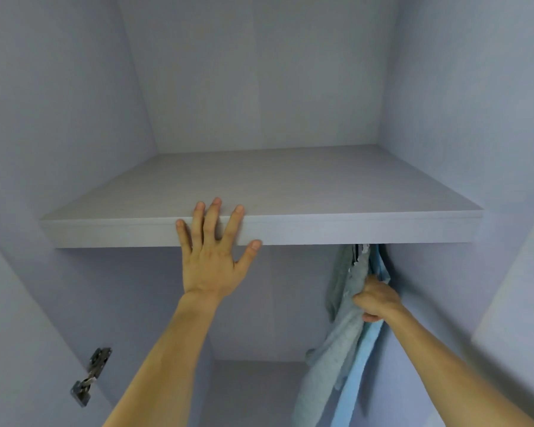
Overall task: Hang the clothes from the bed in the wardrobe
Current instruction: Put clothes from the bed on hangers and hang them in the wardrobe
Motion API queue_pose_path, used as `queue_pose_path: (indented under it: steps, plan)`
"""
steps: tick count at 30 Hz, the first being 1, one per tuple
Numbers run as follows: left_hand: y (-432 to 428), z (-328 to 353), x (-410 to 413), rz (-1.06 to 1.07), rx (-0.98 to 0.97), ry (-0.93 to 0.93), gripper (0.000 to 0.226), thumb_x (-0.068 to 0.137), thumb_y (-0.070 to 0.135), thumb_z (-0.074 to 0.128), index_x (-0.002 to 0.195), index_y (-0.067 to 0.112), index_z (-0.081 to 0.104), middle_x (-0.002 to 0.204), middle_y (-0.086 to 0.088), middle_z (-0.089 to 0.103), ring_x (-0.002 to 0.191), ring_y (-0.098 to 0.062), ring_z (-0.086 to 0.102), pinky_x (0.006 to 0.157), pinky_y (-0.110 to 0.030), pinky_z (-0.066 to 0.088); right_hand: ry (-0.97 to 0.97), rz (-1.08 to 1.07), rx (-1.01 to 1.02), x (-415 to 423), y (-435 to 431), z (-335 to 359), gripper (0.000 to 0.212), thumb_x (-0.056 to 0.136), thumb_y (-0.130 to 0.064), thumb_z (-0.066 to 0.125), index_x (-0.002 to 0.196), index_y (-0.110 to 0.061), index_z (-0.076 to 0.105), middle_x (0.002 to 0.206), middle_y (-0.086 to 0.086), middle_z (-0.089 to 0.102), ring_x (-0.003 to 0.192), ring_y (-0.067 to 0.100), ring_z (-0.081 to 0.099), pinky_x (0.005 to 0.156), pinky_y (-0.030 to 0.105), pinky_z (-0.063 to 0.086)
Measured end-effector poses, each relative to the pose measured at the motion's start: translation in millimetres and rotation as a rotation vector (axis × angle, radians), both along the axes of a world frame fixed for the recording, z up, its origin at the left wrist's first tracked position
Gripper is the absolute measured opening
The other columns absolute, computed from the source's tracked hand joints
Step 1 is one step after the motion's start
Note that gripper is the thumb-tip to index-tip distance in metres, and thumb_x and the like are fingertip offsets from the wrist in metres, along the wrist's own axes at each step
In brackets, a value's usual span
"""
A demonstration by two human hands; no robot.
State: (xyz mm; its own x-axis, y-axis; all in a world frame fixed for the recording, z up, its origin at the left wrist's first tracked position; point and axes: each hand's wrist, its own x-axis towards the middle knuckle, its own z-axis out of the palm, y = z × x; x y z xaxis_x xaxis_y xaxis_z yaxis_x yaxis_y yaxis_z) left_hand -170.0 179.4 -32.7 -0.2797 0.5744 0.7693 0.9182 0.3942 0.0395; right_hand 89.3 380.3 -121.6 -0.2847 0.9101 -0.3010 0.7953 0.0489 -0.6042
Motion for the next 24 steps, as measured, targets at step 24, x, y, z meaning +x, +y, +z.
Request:
queue_pose_path:
  steps: [24]
  plan:
    - [-3, 2, 1, 0.076, -0.086, 0.025, 0.076, 0.093, 0.072, 0.025, 0.157, 0.034, 0.006, 0.162, -0.009, 0.01, 0.153, -0.033, 0.001, 0.12, -0.055, -0.01, 1.064, 0.141, -0.458, 3, -41, 53, 0.02, 0.082, 0.006, 0.073, 0.086, -0.01, 0.062, 0.066, 0.0, 0.055, 0.055, 0.009, 0.05, 0.048, 0.02, 0.046]
